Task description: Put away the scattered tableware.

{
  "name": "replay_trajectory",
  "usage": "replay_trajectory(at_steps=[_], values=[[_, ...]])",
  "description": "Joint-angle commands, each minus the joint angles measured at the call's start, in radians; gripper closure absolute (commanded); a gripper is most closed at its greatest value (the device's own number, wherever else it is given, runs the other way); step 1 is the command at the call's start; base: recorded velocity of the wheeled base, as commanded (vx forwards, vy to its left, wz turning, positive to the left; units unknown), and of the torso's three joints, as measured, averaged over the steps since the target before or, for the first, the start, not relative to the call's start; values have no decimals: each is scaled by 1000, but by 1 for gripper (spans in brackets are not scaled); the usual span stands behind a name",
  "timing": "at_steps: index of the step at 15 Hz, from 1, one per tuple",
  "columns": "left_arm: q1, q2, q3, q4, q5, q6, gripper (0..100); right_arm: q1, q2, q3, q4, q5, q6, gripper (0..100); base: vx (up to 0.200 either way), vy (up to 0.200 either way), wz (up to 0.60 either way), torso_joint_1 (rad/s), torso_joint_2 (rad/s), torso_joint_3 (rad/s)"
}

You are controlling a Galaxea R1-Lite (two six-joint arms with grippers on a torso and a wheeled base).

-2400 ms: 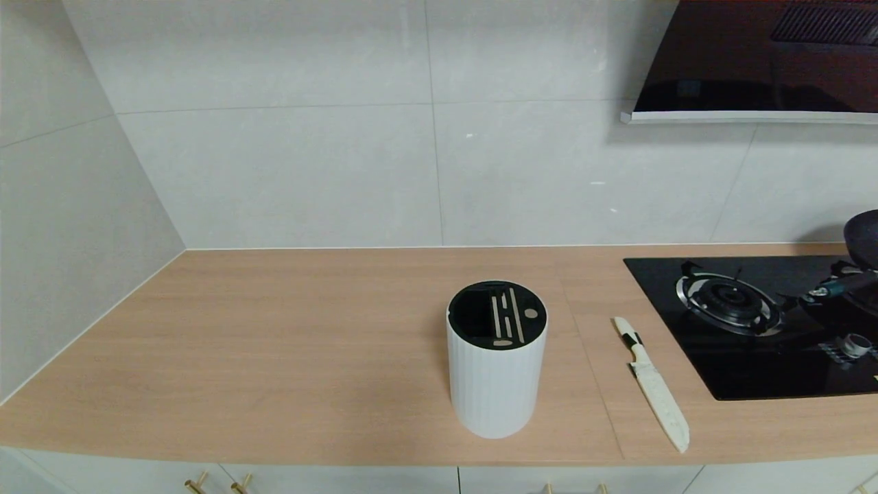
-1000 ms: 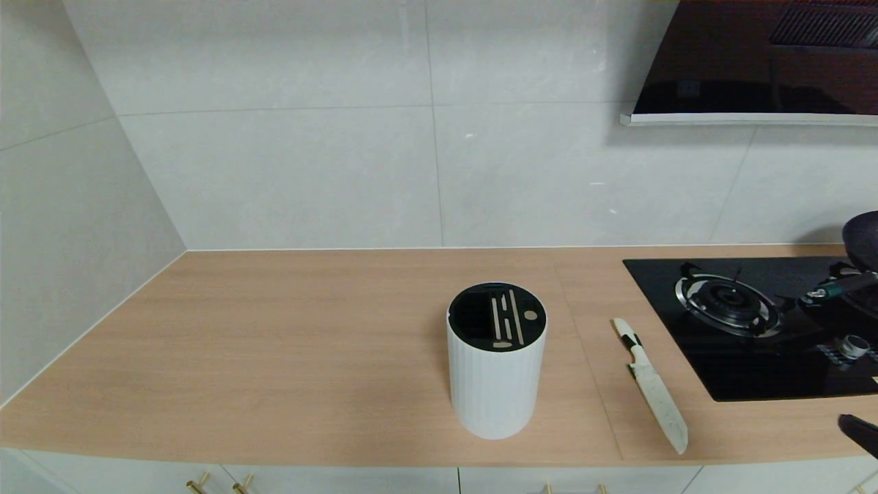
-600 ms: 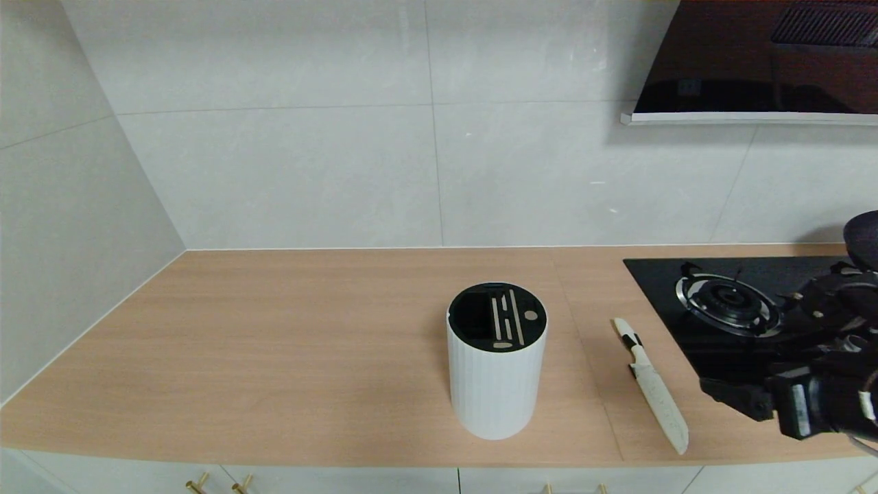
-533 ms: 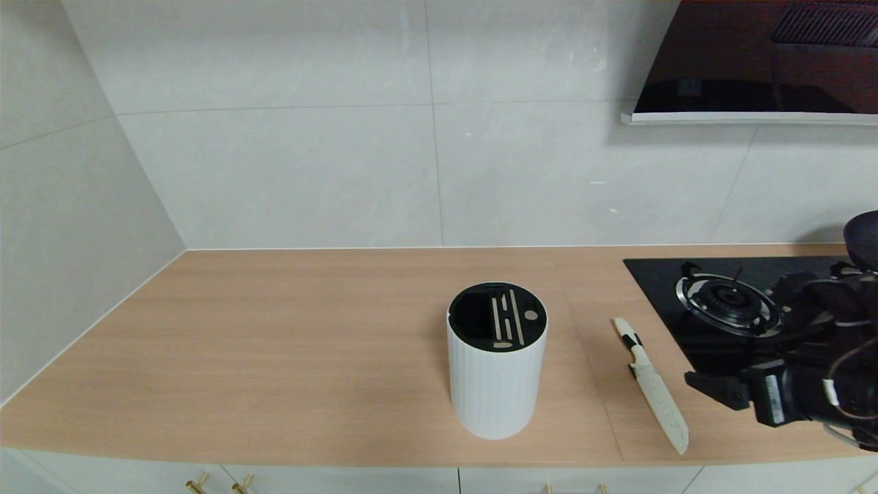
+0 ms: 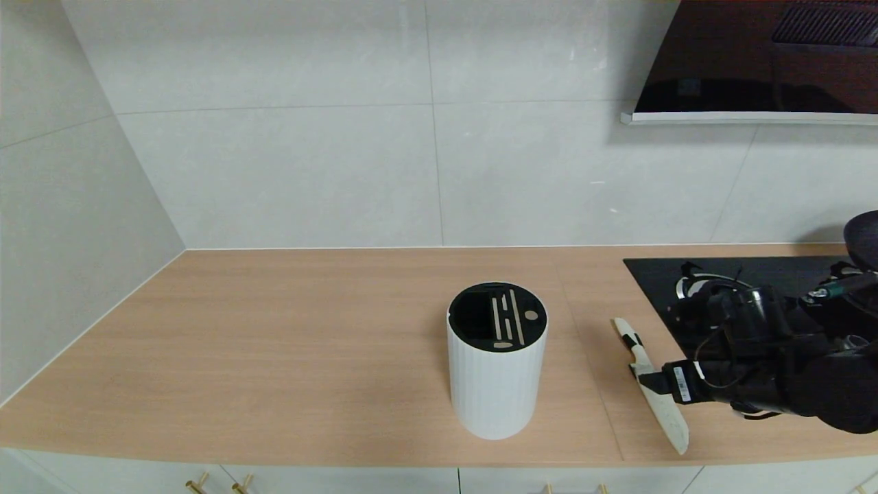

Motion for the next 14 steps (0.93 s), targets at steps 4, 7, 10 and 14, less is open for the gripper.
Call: replay_trajectory(at_steps=[4, 7, 10, 14], values=[[0, 0, 0, 0, 0, 0, 0, -40, 253, -14, -245, -2, -15, 0, 0, 0, 0, 0, 0, 0], [0, 0, 0, 0, 0, 0, 0, -40, 284, -26, -260, -2, -15, 0, 0, 0, 0, 0, 0, 0], [0, 0, 0, 0, 0, 0, 0, -40, 324, -45, -293, 0, -14, 0, 0, 0, 0, 0, 0, 0], [0, 0, 0, 0, 0, 0, 0, -40, 367, -59, -353, 7, -6, 0, 0, 0, 0, 0, 0, 0]])
